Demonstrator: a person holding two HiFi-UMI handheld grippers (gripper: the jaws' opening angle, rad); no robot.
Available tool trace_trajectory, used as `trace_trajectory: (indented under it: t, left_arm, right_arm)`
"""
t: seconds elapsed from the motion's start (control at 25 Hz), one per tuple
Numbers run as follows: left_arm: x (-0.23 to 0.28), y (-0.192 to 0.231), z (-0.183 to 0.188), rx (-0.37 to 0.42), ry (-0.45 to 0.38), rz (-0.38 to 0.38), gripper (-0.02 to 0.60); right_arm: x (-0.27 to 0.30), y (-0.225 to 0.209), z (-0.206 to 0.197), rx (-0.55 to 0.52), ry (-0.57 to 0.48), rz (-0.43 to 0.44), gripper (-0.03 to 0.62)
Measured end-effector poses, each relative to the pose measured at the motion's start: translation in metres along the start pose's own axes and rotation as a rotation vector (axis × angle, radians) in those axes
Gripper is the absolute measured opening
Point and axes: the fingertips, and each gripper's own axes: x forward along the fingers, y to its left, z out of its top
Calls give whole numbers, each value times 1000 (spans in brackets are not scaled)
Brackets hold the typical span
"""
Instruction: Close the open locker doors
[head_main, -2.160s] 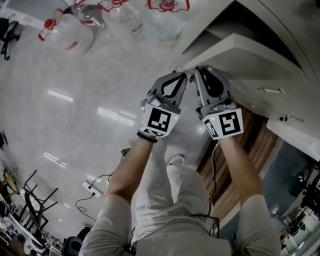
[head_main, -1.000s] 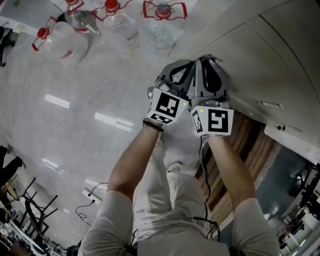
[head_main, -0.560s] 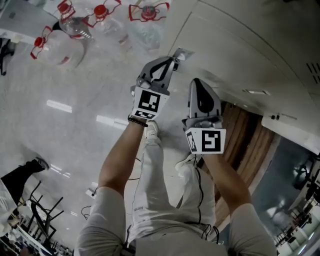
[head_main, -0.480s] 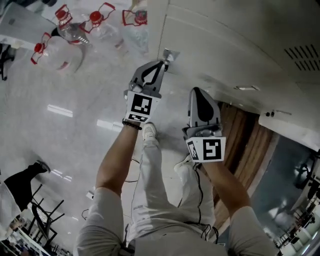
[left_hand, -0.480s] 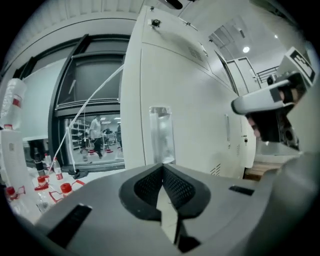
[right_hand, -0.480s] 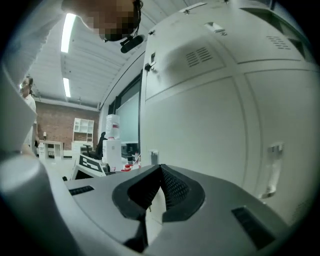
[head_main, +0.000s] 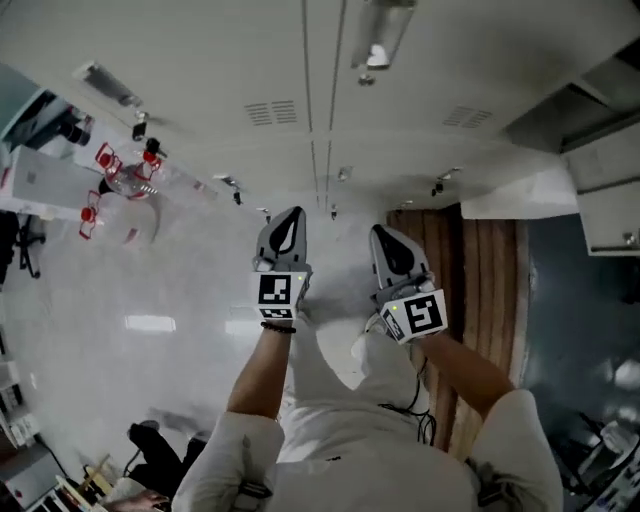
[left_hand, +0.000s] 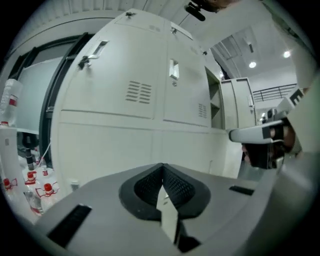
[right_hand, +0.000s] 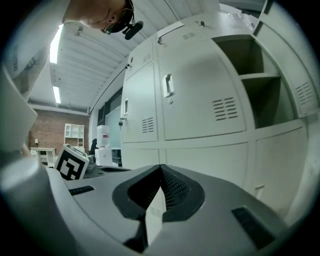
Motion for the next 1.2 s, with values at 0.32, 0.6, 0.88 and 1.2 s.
trace_trajectory:
  t: [0.32, 0.6, 0.88, 1.2]
  left_arm:
    - [54, -224, 119, 0, -87, -315, 5]
    - [79, -431, 175, 31, -139, -624, 5]
    - [93, -559, 190, 67, -133, -767, 5]
    - [139, -647, 189, 153, -114, -824, 104]
  right_arm:
    - [-134, -128, 93, -10, -116, -263, 11]
    - [-274, -239, 125, 42, -190, -519, 11]
    - [-370, -292, 130, 38, -206, -667, 11]
    - [-435, -332, 125, 44, -240, -763, 11]
